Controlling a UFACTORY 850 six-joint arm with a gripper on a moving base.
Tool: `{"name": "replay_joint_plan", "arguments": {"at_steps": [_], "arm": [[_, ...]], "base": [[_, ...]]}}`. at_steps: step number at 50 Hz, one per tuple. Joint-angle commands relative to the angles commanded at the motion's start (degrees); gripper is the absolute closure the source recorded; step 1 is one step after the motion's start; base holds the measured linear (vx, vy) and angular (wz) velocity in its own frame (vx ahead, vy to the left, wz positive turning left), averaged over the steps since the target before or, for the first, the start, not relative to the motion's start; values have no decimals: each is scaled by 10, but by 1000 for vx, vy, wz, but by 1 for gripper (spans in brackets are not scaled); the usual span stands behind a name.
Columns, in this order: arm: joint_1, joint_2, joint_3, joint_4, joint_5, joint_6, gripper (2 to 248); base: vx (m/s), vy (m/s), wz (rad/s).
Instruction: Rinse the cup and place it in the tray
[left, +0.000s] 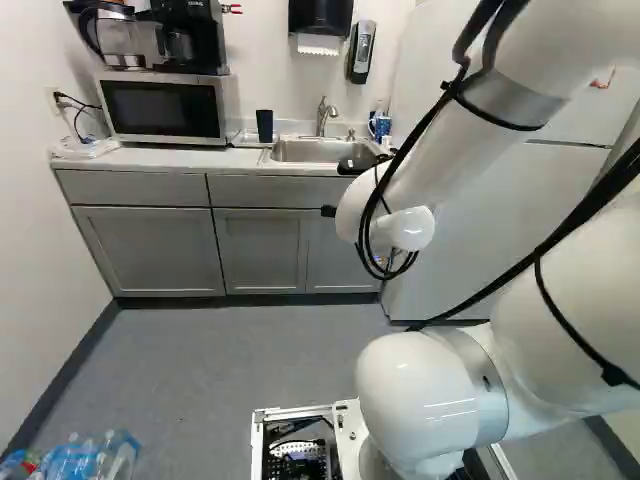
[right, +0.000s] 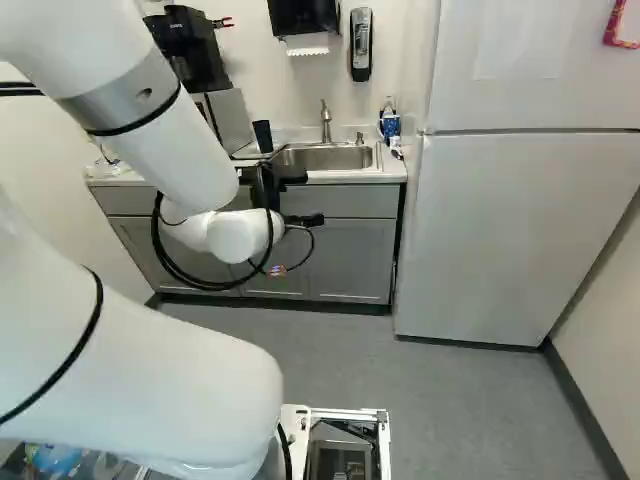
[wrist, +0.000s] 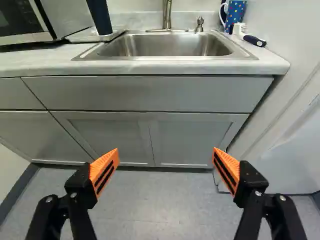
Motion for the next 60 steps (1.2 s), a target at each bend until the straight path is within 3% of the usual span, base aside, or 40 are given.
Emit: {"name": "replay_joint_plan", "arguments": {"at_steps": [30,60], "arm": [[3,8,59,-2,92,1,3],[4,12,81,-2,125,1,3]], "base": [[0,0,0],[0,0,0]]}}
